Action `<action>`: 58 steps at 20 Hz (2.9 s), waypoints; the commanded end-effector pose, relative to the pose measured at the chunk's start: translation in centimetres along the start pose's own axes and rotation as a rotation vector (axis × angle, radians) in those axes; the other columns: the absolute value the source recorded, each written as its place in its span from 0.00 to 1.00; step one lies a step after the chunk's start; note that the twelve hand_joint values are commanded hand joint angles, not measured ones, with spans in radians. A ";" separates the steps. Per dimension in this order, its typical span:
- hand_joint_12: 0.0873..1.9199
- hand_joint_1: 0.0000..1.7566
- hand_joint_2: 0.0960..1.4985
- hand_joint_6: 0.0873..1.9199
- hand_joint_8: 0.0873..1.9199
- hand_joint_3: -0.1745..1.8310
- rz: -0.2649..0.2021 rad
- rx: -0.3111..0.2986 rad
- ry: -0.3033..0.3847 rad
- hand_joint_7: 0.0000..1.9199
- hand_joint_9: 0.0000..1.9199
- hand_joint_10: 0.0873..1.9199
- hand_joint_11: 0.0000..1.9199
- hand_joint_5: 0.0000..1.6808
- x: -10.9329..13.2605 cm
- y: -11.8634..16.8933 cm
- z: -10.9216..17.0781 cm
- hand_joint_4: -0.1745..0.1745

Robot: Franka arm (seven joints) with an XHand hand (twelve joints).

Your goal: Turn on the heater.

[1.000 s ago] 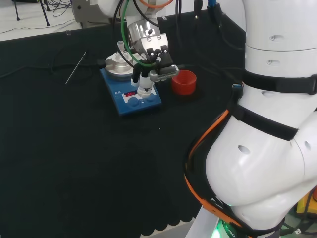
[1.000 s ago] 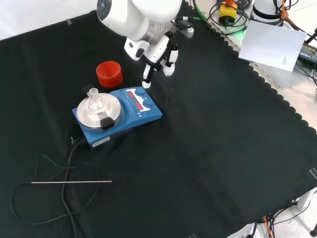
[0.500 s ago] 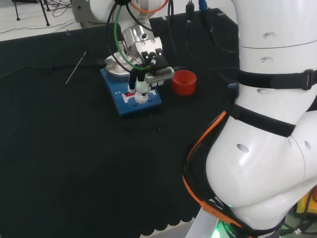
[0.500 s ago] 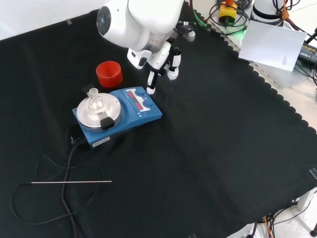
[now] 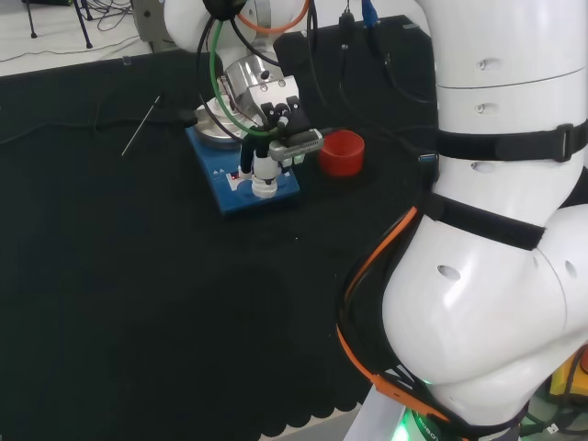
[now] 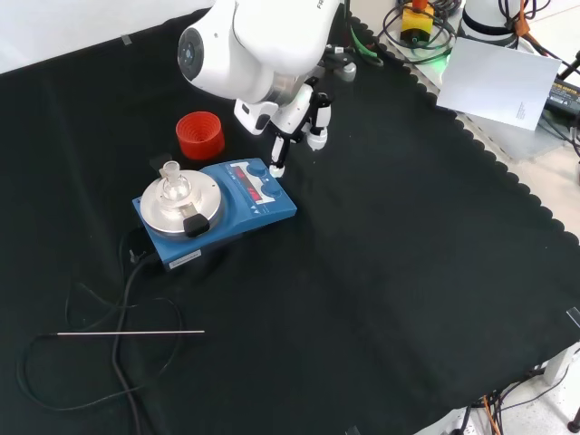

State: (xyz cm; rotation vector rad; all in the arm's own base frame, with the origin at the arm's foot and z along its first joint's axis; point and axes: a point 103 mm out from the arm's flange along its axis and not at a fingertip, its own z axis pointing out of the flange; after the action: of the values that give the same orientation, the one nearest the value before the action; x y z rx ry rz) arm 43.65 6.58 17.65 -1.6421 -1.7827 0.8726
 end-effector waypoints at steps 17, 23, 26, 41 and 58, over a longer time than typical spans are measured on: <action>0.80 0.82 0.82 0.00 1.00 0.00 0.022 0.027 0.002 0.82 0.94 0.94 1.00 0.15 -0.4 1.5 0.4 0.51; 0.80 0.82 0.82 0.00 1.00 0.00 0.019 0.012 0.012 0.82 0.94 0.94 1.00 0.15 -0.4 1.8 0.7 0.51; 0.80 0.82 0.82 0.00 1.00 0.00 0.017 0.008 0.014 0.82 0.94 0.94 1.00 0.15 -0.5 2.0 0.7 0.51; 0.80 0.82 0.82 0.00 1.00 0.00 0.020 0.015 0.018 0.82 0.94 0.94 1.00 0.16 -0.5 2.7 0.9 0.50; 0.80 0.82 0.82 0.00 1.00 0.00 0.009 -0.022 0.035 0.82 0.95 0.94 1.00 0.17 -0.7 0.9 -0.8 0.50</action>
State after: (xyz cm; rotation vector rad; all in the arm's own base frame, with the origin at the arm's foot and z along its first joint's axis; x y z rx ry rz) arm 44.87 6.18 15.73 -1.6622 -1.7506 0.8607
